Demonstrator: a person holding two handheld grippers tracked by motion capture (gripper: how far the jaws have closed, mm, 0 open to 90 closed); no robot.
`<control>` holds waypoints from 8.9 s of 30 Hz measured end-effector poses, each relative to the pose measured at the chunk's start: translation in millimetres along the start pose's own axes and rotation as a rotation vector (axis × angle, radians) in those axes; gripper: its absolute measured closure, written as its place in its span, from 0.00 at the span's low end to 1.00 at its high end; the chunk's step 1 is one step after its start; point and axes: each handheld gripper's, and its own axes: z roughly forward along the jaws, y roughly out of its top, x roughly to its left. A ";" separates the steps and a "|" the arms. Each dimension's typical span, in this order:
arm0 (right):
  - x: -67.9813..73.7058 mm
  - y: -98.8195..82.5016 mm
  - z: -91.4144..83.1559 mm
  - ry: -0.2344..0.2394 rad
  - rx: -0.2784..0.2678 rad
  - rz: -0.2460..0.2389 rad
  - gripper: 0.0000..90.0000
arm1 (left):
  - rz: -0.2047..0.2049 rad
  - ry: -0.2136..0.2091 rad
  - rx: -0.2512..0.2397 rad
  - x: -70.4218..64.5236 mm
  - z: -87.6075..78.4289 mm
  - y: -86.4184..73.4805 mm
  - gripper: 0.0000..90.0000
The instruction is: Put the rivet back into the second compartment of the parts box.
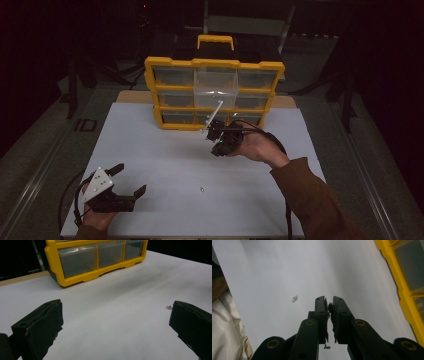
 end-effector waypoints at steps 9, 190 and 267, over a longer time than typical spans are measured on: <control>-6.7 7.6 -13.7 -0.006 -0.018 0.004 0.92 | 0.001 -0.002 0.003 0.2 0.1 0.0 0.00; -53.2 42.8 -118.0 -0.140 -0.182 0.163 0.18 | -0.002 -0.005 0.000 0.0 0.0 -0.2 0.00; -2.4 1.8 5.0 -0.075 -0.089 0.148 0.19 | -0.005 -0.008 -0.006 -0.3 -0.4 -0.1 0.00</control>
